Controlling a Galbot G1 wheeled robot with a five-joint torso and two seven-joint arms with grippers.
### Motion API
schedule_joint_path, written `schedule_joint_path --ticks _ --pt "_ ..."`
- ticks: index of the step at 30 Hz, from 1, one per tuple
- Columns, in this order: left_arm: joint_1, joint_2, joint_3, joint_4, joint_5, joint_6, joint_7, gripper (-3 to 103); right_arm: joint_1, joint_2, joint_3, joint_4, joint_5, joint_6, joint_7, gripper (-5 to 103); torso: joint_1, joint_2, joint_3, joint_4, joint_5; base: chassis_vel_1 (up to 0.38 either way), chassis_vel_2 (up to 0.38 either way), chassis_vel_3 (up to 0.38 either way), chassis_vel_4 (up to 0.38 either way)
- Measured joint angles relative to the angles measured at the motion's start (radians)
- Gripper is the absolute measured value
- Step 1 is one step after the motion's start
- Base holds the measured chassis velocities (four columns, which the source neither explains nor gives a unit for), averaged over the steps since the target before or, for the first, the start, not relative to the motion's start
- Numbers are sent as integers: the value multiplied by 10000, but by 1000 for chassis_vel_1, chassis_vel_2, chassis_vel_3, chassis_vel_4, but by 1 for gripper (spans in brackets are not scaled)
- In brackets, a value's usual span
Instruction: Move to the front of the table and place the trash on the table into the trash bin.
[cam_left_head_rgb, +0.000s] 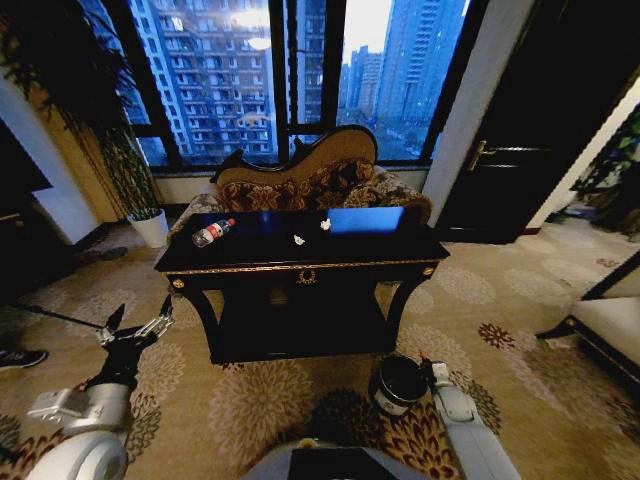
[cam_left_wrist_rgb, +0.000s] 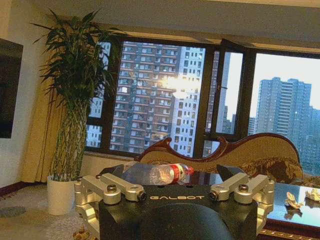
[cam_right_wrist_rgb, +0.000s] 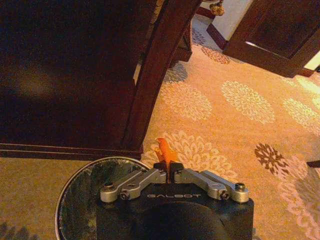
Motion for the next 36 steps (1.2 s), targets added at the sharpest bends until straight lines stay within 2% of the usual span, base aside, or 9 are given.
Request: schedule_joint_path --ticks 2,4,10,11,15,16,23,27,36 --pt "47 -27 39 0 59 -101 0 100 15 53 -1 -46 3 63 0 13 -2 1 -1 1 1 0 0 0 0" --pt "72 -34 52 -1 104 -141 1 100 16 62 -2 -46 7 95 0 13 -2 2 -1 3 1 0 0 0 0" --pt "93 -32 50 -57 155 -180 5 100 -49 47 40 194 107 128 1 34 0 1 -1 1 0 0 0 0 0" --pt "98 -32 44 -75 156 -181 6 100 -59 40 48 288 183 130 1 45 -1 1 -1 2 0 0 0 0 0" --pt "107 -37 40 -96 156 -185 6 100 -92 29 50 457 307 130 1 51 -2 1 -1 3 1 0 0 0 0" --pt "110 -38 35 -97 156 -189 5 100 -119 23 52 552 333 131 2 61 -1 2 -1 2 -1 0 0 0 0" --pt "122 -40 2 -107 121 -208 5 100 -215 21 31 769 339 129 2 89 -1 1 -1 2 1 0 0 0 0" --pt "121 -47 -5 -107 85 -214 6 100 -240 3 21 786 336 129 2 97 -1 1 -1 2 0 0 0 0 0" --pt "-12 -50 75 -11 83 -216 8 100 -308 84 -168 998 296 129 2 100 -1 1 -1 3 0 0 0 0 0"
